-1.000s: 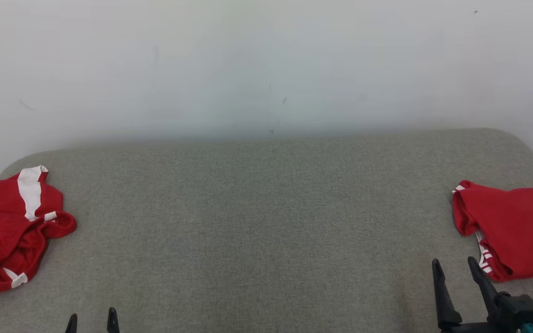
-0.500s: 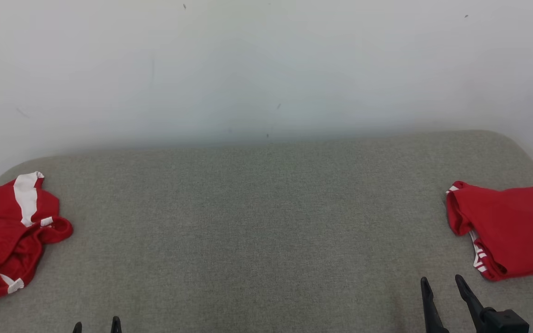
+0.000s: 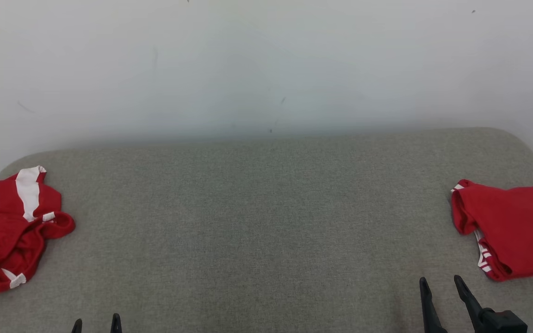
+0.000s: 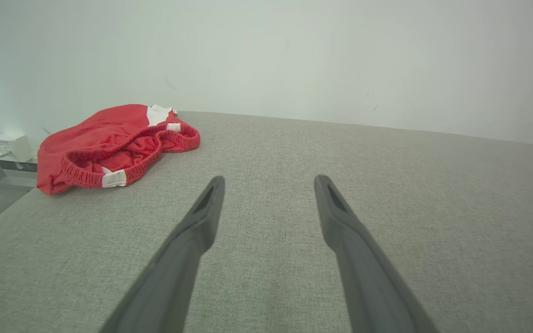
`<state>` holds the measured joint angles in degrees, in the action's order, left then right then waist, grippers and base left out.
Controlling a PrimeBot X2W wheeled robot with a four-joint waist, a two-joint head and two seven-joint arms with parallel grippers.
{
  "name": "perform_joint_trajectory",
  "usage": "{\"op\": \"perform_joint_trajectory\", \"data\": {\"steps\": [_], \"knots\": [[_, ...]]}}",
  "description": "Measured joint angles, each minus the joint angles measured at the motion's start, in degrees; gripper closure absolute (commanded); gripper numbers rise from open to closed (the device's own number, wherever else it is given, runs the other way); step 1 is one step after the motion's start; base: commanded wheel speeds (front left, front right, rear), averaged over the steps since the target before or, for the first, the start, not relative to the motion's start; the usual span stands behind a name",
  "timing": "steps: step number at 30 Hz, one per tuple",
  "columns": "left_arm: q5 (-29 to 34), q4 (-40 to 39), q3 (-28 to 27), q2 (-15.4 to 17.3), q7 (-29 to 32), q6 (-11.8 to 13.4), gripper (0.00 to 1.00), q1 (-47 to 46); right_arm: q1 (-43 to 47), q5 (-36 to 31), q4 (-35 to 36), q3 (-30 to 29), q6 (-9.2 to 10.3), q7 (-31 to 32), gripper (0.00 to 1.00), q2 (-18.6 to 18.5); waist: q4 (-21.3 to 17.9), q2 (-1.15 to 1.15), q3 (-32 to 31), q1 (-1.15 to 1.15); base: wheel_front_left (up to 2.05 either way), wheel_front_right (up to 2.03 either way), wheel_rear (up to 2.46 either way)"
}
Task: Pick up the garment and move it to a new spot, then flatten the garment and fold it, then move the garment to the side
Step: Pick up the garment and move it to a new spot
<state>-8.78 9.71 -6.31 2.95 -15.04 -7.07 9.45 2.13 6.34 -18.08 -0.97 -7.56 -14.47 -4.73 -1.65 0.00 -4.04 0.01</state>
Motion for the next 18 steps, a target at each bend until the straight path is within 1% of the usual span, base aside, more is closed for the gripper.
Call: {"op": "perform_joint_trajectory", "data": {"steps": [11,18], "knots": [[0.71,-0.08,-2.2,-0.01,0.0,-0.07,0.0,-0.16,-0.08,-0.37,-0.19,0.15,0.0,-0.22,0.0,0.46,2.54,0.0,0.15,0.0,0.0,0.0,0.0],[1.15,0.62,-3.19,0.12,0.0,-0.31,0.0,-0.7,-0.04,-0.42,0.03,0.47,0.0,-0.33,0.0,0.63,6.57,0.0,-0.03,0.0,0.0,0.0,0.0]]}}
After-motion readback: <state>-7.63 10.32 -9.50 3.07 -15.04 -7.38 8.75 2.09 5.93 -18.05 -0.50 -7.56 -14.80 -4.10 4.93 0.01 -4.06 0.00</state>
